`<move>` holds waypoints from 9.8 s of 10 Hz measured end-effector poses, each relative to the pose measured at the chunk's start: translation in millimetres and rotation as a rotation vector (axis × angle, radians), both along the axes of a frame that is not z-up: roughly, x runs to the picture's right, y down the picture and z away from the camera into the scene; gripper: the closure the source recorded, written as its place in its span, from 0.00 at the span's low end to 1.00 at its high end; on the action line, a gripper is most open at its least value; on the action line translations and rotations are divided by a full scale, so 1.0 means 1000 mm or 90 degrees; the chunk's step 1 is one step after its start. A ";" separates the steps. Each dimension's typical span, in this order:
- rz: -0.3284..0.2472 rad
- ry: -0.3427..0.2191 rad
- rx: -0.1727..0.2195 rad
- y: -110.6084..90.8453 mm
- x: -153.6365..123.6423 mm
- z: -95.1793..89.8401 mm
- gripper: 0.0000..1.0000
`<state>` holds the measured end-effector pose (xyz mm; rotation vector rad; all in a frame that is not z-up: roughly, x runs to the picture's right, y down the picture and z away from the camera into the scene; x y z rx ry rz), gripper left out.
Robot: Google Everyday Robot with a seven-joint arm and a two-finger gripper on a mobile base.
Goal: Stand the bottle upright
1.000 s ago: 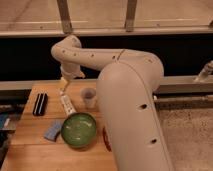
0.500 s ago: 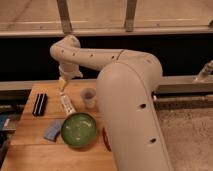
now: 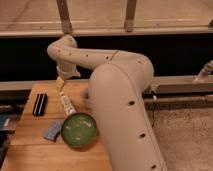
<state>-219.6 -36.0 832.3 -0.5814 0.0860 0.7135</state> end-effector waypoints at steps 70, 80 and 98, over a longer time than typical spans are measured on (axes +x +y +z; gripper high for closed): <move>-0.006 0.025 0.045 -0.015 -0.075 0.081 0.80; 0.058 -0.011 0.103 -0.067 -0.067 0.067 0.80; 0.133 -0.039 0.120 -0.080 -0.053 0.068 0.80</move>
